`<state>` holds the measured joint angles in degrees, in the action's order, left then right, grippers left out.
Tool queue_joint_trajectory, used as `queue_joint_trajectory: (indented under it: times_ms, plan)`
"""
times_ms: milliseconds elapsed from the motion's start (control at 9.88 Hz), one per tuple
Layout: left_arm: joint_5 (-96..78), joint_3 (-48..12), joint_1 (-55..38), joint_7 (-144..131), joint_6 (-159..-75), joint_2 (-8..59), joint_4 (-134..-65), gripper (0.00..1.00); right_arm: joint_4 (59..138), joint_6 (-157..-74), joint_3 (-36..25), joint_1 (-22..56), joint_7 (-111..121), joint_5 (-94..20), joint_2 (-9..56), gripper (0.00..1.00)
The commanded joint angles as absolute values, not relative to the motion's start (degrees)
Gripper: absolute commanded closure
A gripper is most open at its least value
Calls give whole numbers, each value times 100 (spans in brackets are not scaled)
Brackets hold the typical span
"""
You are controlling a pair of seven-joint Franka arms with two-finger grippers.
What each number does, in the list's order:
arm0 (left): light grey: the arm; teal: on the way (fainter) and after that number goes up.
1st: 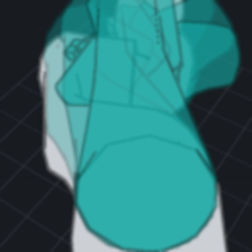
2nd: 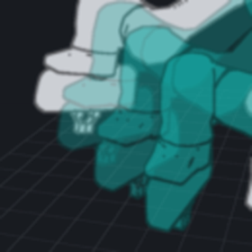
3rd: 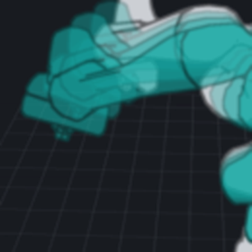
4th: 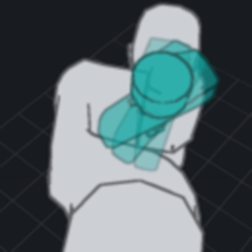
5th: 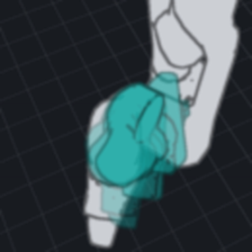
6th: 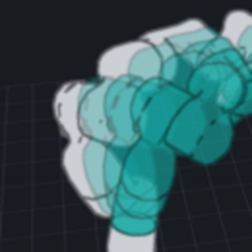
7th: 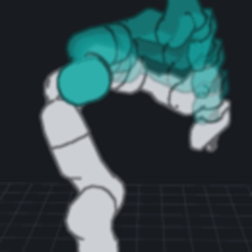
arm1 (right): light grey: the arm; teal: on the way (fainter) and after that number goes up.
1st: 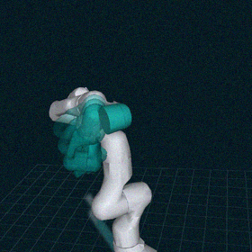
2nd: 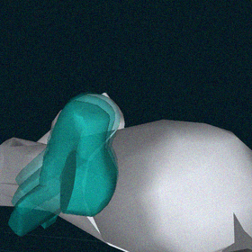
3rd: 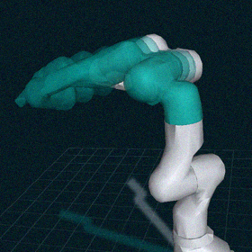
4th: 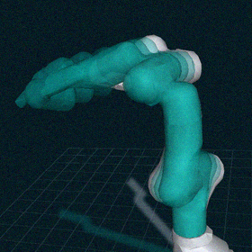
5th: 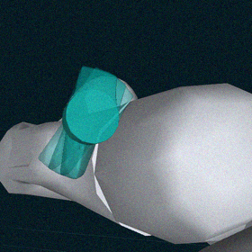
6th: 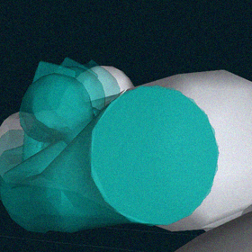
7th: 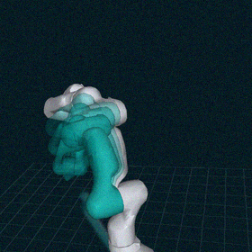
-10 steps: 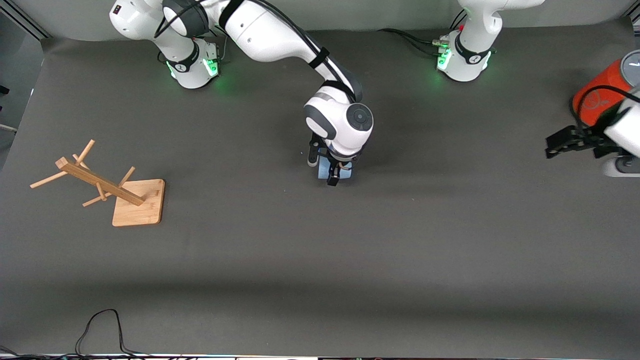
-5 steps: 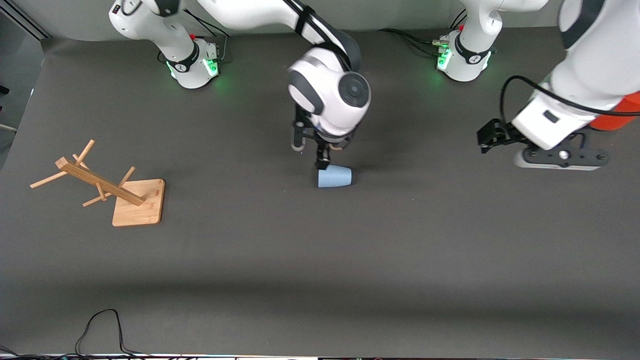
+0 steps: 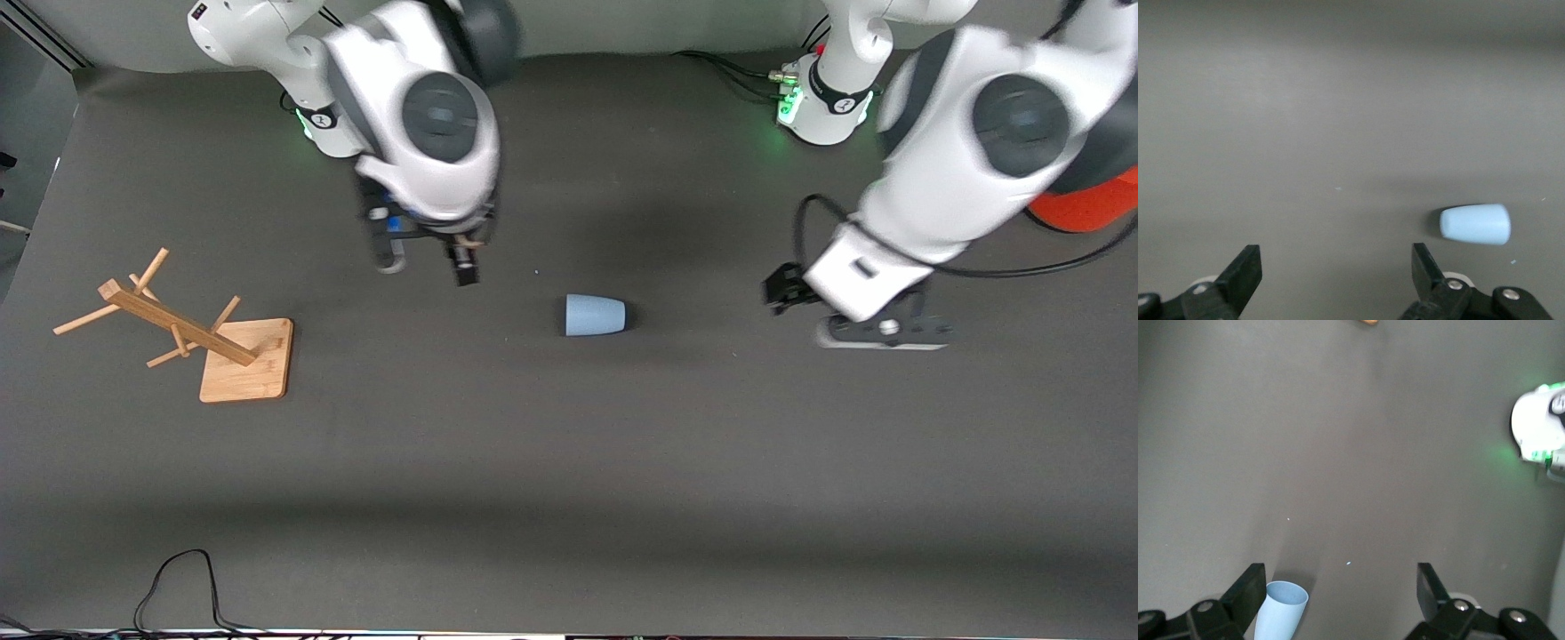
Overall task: Rotate and upright cup with both arms
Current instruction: 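Withdraw the right gripper while the left gripper lowers to the cup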
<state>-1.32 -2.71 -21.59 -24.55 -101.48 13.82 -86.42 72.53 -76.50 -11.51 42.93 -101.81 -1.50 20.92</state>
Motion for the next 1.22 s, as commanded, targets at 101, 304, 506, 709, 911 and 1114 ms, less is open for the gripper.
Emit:
queue_joint_trajectory:
  times_ms: [101, 304, 506, 709, 911, 1114]
  plan:
    - [655, -176, -3389, -4098, -10204, 2045, -8263, 0, 8207, -7664, -985, 3089, -7971, -149, 908, 0]
    - [1036, -176, -3996, -4953, -10187, 2572, -7903, 0, 8489, -7673, -705, 2088, -6336, -141, 477, 0]
    - [1587, -167, -4585, -5804, -10116, 3257, -7525, 0, 8770, -7717, -239, 1051, -4920, -141, 177, 0]
    - [2107, -167, -5095, -6702, -10116, 3952, -7253, 0, 8955, -7953, -167, 442, -3654, -141, 44, 0]
    - [2337, -141, -5491, -7179, -10107, 4410, -6997, 0, 9149, -8348, -167, 37, -2335, -141, 18, 0]
    - [2382, -123, -5720, -7225, -10108, 4770, -6865, 0, 9246, -8656, -237, 9, -1498, -132, 35, 0]
